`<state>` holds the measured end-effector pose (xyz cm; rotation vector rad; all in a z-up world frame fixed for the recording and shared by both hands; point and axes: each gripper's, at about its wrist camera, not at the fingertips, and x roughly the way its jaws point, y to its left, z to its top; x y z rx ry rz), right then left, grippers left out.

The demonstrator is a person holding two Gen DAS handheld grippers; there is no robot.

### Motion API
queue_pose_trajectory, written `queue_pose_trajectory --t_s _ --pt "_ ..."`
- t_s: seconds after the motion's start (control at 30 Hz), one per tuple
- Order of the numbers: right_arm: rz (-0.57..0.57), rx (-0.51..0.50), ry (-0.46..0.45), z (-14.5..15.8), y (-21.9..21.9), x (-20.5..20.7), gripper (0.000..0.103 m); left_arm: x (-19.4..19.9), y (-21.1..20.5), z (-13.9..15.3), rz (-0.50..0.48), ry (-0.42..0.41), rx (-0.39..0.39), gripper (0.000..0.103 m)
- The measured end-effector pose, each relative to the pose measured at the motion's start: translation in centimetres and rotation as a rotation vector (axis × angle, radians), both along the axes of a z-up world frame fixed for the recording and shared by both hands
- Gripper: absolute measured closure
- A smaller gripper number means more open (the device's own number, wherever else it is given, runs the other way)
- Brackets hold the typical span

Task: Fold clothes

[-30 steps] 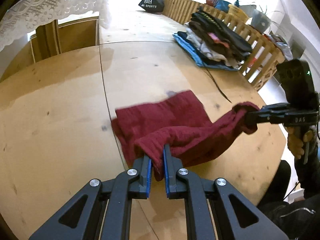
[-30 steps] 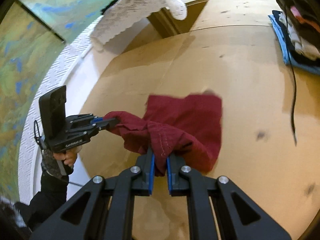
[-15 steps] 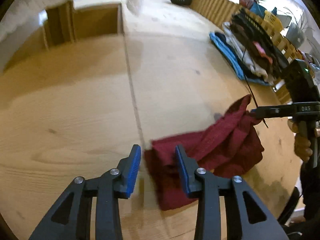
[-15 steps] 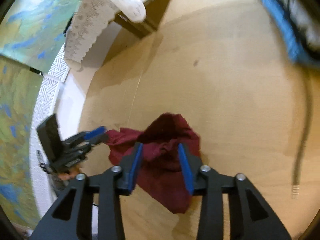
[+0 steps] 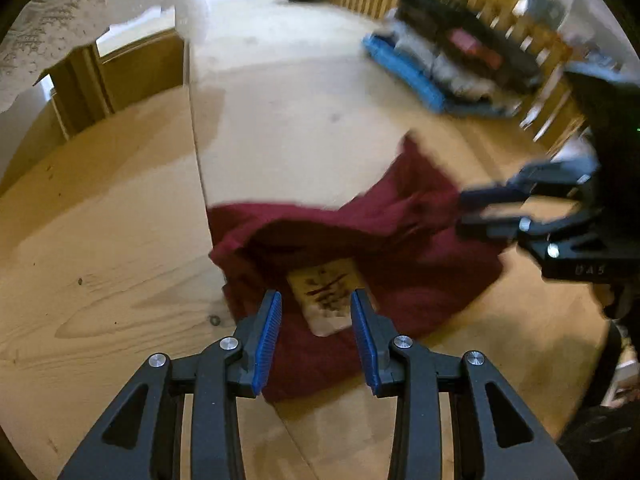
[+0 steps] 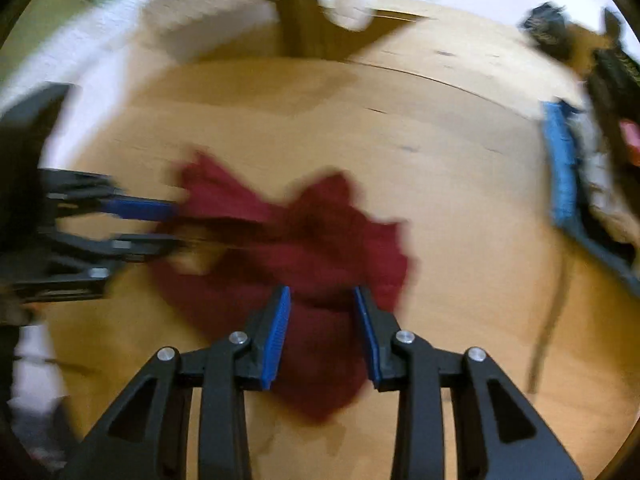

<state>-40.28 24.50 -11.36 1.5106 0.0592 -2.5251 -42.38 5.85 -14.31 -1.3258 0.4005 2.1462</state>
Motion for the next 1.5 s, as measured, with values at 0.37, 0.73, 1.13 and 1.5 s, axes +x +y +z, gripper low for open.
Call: queue_pose_trajectory --t_s 0.37,0.73,1.13,1.5 --pt "0.128 -0.155 0.003 1.4 -0.7 -0.3 0.07 -1.3 -0.5 -0.6 0.004 0.002 0.049 0.065" --pt "-0.161 -0.152 0.057 0.0 5.7 -2.0 0.069 -3.6 -1.1 0.2 0.091 0.075 0.045 0.068" --pt "0.074 -0.079 -0.063 -3.4 0.1 2.8 0.07 -8.5 -2.7 1.4 0.211 0.088 0.065 0.071" --pt "0.069 -0.061 -0.074 -3.3 -1.1 1.6 0.073 -4.2 0.6 0.0 0.014 0.024 0.001 0.067"
